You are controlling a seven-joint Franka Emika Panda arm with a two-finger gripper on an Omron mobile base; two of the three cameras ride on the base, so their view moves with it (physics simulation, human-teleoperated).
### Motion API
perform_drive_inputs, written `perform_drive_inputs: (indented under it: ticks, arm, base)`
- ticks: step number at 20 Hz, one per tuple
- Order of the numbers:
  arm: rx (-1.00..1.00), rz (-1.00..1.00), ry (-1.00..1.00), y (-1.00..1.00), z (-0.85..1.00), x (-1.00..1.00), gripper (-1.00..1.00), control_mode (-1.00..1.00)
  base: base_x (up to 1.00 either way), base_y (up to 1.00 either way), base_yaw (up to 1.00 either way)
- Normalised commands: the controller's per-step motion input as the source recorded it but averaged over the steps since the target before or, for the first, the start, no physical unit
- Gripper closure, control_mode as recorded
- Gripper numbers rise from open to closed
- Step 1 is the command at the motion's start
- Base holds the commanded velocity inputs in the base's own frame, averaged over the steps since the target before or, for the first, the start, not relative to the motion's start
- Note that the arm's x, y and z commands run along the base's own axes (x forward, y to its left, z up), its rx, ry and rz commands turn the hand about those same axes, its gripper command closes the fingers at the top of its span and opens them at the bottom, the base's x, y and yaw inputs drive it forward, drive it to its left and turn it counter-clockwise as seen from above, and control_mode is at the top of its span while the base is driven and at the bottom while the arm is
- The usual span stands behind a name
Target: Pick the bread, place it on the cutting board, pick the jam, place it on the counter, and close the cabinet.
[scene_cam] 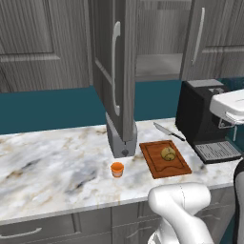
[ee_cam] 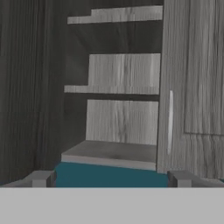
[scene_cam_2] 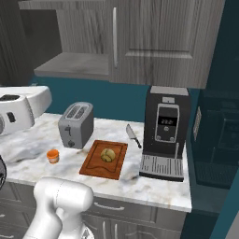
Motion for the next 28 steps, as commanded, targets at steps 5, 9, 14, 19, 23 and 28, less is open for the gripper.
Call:
perform_drive_inputs:
  ticks: [5, 9, 14, 19, 23, 28]
  arm:
    - [-0.04, -0.06, 0.0, 0.16, 0.0, -0.65, -1.0, -1.0]
    - [-0.02, -0.06, 0.0, 0.18, 0.0, -0.63, -1.0, -1.0]
    - [-0.02, -0.03, 0.0, 0.25, 0.02, -0.52, -1.0, -1.0]
    - [-0.02, 0.0, 0.0, 0.4, 0.01, -0.34, -1.0, -1.0]
    - [-0.02, 0.0, 0.0, 0.36, 0.0, -0.31, -1.0, -1.0]
    - [-0.02, 0.0, 0.0, 0.32, 0.0, -0.27, -1.0, -1.0]
  base:
    - [0.0, 0.0, 0.0]
    - [0.0, 0.0, 0.0]
    - [0.0, 0.0, 0.0]
    - [0.0, 0.0, 0.0]
    - [0.0, 0.0, 0.0]
    - [0.0, 0.0, 0.0]
